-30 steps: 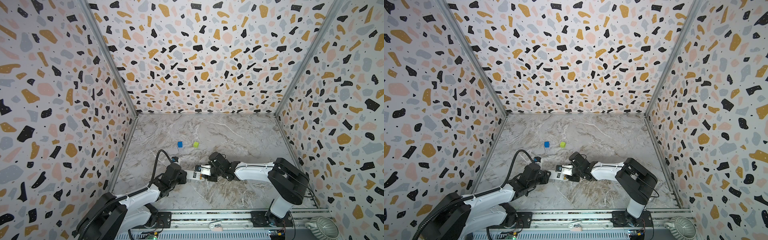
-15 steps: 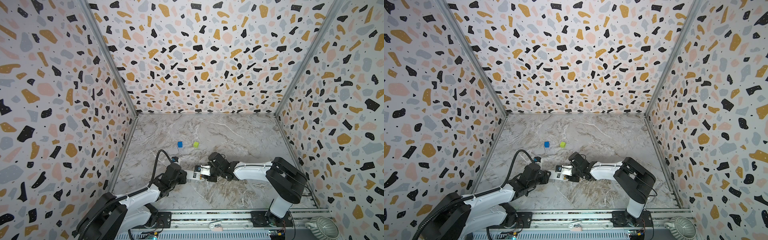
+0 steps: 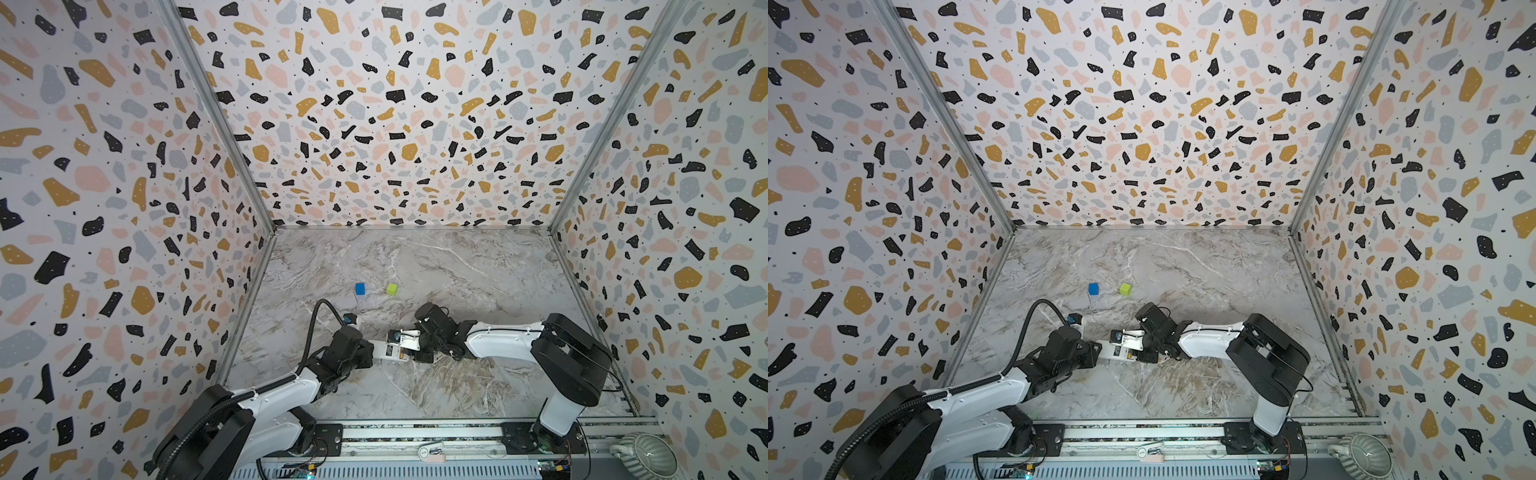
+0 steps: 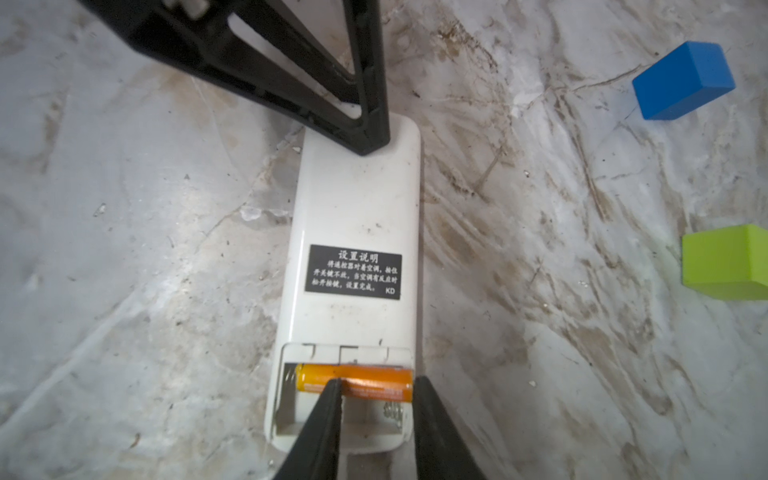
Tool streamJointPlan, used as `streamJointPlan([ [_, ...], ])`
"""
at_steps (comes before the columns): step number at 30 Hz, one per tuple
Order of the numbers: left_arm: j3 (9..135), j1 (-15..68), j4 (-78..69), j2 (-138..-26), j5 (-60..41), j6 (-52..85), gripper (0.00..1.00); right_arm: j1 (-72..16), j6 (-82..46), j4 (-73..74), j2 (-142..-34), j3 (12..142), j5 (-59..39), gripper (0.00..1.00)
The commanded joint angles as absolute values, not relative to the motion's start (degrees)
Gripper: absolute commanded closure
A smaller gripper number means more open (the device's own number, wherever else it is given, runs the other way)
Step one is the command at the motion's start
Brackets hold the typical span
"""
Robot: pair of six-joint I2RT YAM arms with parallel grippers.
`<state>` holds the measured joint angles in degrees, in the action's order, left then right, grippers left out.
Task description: Load the batteries into the remote control
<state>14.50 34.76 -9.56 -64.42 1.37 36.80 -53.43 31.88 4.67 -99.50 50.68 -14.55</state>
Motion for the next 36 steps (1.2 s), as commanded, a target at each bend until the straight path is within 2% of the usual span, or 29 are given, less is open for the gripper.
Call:
streamJointPlan([
  [1, 13.62, 34.81, -5.80, -65.74, 0.79, 36.48, 0.69, -54.40, 32.75, 2.48, -101.84, 52.11, -14.68, 0.69],
  [12, 13.62, 34.81, -5.65, -65.66, 0.84, 36.51, 0.69, -55.26, 33.49, -1.47, -103.70, 52.91, -15.20, 0.72],
  [23, 13.62, 34.83, -5.47, -65.61, 0.87, 36.48, 0.69, -55.73, 33.82, -3.46, -105.14, 53.21, -13.72, 0.80],
  [36, 13.72, 34.80, -5.51, -65.83, 0.88, 36.47, 0.69, -56.99, 34.19, -6.97, -106.79, 53.83, -14.02, 0.80],
])
